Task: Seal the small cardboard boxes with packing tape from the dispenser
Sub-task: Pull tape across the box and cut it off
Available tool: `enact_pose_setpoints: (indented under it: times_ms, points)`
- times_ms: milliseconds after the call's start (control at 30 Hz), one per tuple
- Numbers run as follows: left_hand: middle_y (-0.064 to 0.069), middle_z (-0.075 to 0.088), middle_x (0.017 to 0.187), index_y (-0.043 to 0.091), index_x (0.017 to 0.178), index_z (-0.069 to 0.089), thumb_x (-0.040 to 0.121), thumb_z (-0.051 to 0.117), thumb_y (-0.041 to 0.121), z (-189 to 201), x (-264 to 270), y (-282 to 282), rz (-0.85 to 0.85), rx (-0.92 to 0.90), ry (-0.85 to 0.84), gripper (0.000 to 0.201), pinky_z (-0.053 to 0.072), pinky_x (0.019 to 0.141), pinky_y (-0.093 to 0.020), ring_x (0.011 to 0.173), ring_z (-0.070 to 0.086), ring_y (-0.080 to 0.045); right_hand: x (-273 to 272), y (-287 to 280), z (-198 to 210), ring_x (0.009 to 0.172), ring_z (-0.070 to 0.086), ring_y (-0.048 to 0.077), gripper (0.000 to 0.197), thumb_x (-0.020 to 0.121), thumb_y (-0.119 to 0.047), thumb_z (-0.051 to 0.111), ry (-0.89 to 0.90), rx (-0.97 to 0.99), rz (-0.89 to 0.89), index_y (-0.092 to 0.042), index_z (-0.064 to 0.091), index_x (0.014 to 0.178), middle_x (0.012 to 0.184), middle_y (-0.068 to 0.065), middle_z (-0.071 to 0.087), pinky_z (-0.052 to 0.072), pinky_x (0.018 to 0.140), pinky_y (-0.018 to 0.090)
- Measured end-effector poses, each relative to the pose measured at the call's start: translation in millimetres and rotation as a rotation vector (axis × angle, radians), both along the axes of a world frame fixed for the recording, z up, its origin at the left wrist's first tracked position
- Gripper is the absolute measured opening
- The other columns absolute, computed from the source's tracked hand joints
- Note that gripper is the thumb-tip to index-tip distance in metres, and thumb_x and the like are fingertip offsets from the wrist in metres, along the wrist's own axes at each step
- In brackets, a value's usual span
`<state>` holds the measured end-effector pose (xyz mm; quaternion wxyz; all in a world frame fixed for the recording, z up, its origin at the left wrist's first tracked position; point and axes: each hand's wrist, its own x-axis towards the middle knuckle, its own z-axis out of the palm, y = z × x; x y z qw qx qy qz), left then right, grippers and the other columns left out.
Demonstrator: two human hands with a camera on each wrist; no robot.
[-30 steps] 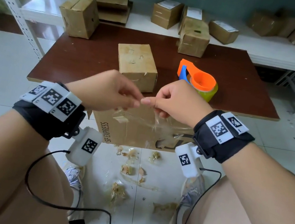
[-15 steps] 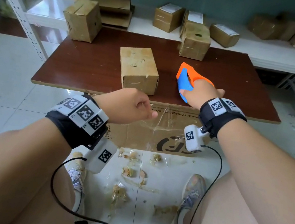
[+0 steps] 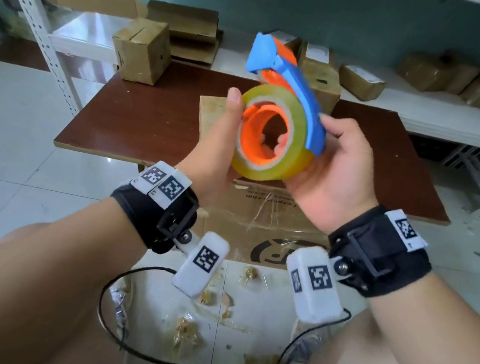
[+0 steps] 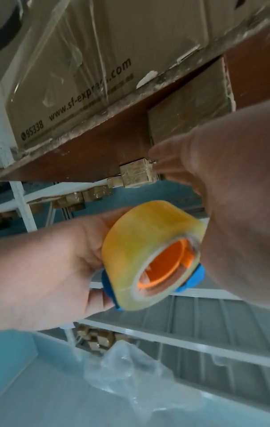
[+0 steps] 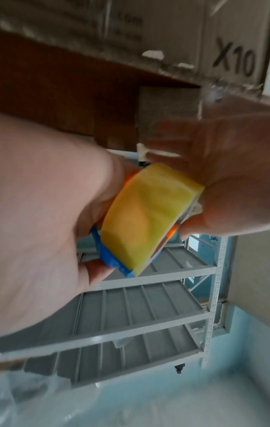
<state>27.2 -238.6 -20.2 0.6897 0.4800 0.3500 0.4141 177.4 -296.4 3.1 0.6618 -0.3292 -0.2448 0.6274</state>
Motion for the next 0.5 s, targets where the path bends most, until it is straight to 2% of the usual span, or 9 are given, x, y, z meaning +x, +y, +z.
enact_pose_setpoints:
  times_ms: [33,100,200,233,300,333,400,433,500]
  points:
    - [-0.009,0.079,0.121,0.019,0.120,0.075,0.108,0.025,0.069,1.5,0.1,-0.5,0.069,-0.049,-0.035,0.072,0.060,0.101,-0.045,0.113,0.075,-0.022,-5.3,-1.9,-0.8,0.081,0.067,0.025,0.034,0.099,-0.024,0.050,0.012,-0.014,0.011,-0.001,0.069,0.115,0.095,0.016,0.069,0.058,0.081,0.036]
    - [-0.014,0.080,0.109,0.012,0.114,0.076,0.106,0.041,0.068,-0.4,-2.7,4.0,0.204,-0.128,-0.059,0.066,0.066,0.086,-0.044,0.092,0.079,-0.025,-11.5,-1.1,-1.6,0.094,0.069,0.031,0.042,0.099,-0.026,0.048,-0.030,-0.068,0.027,0.001,0.069,0.123,0.106,0.021,0.069,0.060,0.092,0.043]
    - [-0.020,0.079,0.110,0.008,0.118,0.075,0.102,0.049,0.070,-0.6,-9.2,11.9,0.252,-0.101,-0.015,0.069,0.065,0.090,-0.050,0.093,0.079,-0.030,-9.5,0.8,3.5,0.130,0.062,0.041,0.065,0.094,-0.043,0.058,-0.147,-0.148,0.112,0.002,0.063,0.140,0.139,0.025,0.065,0.046,0.115,0.056]
    - [-0.021,0.079,0.107,0.008,0.112,0.076,0.104,0.048,0.068,1.5,-11.7,10.6,0.263,-0.042,0.025,0.067,0.066,0.087,-0.049,0.089,0.077,-0.030,-6.9,1.4,5.6,0.130,0.064,0.039,0.073,0.091,-0.056,0.062,-0.180,-0.172,0.147,0.000,0.066,0.138,0.137,0.023,0.067,0.046,0.115,0.056]
    - [-0.025,0.077,0.103,0.008,0.101,0.077,0.102,0.049,0.070,1.1,-13.7,8.8,0.239,0.085,0.118,0.068,0.063,0.087,-0.054,0.083,0.071,-0.029,-2.8,2.5,7.7,0.108,0.074,0.031,0.079,0.087,-0.076,0.057,-0.284,-0.205,0.179,-0.006,0.077,0.118,0.113,0.014,0.077,0.054,0.107,0.050]
    - [-0.025,0.077,0.103,0.006,0.102,0.077,0.097,0.051,0.074,-0.8,-14.7,6.5,0.220,0.144,0.156,0.073,0.062,0.088,-0.057,0.083,0.068,-0.029,-2.5,3.0,6.6,0.101,0.074,0.028,0.076,0.089,-0.079,0.052,-0.335,-0.195,0.170,-0.011,0.078,0.111,0.106,0.011,0.077,0.056,0.103,0.047]
    - [-0.024,0.074,0.097,-0.001,0.110,0.071,0.092,0.051,0.076,-3.5,-14.0,-1.7,0.200,0.214,0.168,0.082,0.058,0.081,-0.055,0.080,0.062,-0.026,-7.2,3.8,0.8,0.106,0.068,0.028,0.070,0.095,-0.077,0.047,-0.392,-0.153,0.135,-0.019,0.078,0.115,0.111,0.010,0.075,0.053,0.105,0.049]
    - [-0.022,0.073,0.094,-0.004,0.111,0.069,0.096,0.050,0.073,-6.3,-13.0,-4.4,0.206,0.230,0.170,0.081,0.057,0.078,-0.052,0.078,0.062,-0.024,-11.1,3.0,-2.0,0.108,0.065,0.029,0.069,0.095,-0.077,0.048,-0.398,-0.146,0.122,-0.019,0.076,0.121,0.113,0.011,0.073,0.051,0.108,0.051]
    - [-0.011,0.074,0.085,-0.001,0.101,0.071,0.108,0.046,0.060,-9.5,-11.5,-8.6,0.233,0.260,0.170,0.066,0.055,0.072,-0.040,0.073,0.064,-0.013,-17.8,2.4,-6.3,0.106,0.060,0.031,0.074,0.092,-0.078,0.055,-0.400,-0.138,0.103,-0.015,0.073,0.126,0.113,0.013,0.068,0.047,0.113,0.057]
